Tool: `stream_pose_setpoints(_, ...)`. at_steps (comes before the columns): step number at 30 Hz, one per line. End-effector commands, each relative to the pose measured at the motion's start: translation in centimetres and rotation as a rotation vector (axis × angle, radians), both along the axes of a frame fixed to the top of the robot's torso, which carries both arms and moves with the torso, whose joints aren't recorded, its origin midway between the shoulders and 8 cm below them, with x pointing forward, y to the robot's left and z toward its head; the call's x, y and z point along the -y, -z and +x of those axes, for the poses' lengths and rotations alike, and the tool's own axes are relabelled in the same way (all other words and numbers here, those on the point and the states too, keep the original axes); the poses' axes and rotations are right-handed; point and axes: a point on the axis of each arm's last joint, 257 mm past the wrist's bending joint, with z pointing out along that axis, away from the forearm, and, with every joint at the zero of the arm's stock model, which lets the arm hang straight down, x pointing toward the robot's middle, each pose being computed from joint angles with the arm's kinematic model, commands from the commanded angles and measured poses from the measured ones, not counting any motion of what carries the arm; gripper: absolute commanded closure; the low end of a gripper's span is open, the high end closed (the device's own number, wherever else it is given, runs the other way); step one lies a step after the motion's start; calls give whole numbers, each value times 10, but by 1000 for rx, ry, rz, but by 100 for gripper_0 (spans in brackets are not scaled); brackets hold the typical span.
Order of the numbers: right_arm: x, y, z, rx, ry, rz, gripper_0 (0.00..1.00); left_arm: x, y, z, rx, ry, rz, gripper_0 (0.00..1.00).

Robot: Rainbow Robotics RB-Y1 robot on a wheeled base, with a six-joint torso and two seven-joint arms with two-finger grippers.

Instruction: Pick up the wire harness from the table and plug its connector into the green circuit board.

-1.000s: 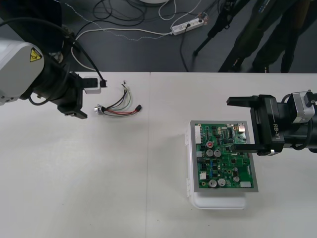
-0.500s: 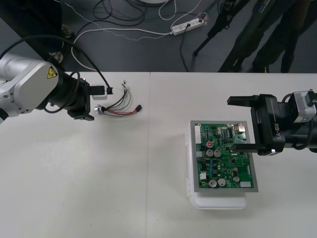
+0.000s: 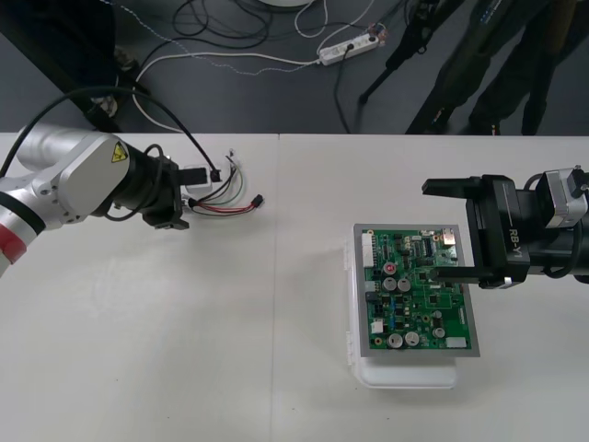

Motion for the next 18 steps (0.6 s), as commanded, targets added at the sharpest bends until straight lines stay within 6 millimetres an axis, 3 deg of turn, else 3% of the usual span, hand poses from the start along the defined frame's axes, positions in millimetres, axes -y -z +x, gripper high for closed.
stream_pose_setpoints(1, 1, -15, -2, 83, -21, -22, 0, 29, -27, 26, 113, 88, 22, 0)
stream_pose_setpoints(18, 1, -15, -2, 86, -20, -20, 0, 29, -3, 21, 95, 107, 93, 0)
